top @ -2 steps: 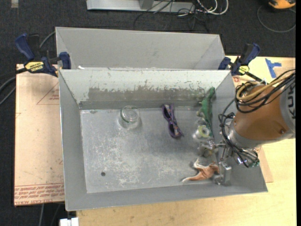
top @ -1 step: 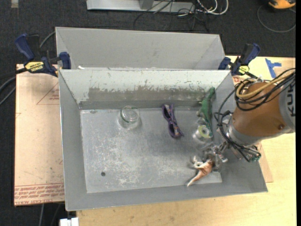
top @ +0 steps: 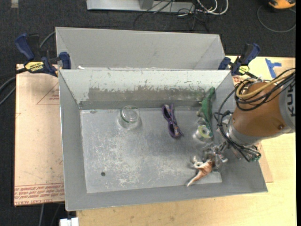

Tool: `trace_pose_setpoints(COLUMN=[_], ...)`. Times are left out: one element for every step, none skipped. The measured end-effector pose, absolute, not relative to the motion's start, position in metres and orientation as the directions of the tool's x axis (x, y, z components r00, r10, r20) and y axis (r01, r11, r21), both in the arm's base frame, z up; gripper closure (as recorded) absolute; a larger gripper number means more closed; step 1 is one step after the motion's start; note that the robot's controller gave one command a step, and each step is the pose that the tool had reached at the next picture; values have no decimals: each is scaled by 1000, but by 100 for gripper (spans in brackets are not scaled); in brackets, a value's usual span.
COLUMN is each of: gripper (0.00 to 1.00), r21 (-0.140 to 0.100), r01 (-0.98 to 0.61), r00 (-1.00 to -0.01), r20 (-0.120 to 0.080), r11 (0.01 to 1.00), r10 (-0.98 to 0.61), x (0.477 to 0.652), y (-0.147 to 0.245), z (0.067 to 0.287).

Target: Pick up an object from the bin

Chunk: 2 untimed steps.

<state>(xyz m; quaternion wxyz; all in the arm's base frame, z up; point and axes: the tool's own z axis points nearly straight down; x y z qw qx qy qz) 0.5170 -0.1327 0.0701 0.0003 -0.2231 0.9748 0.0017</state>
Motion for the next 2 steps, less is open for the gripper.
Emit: trace_pose_setpoints(gripper=[100,100], r21=[1,4], r01=[-439,-437], r00=[-898,-899], r20=[-7,-3], r11=[898,899], r10=[-439,-437], x=[516,517], y=[-122,-119], z=[130,121])
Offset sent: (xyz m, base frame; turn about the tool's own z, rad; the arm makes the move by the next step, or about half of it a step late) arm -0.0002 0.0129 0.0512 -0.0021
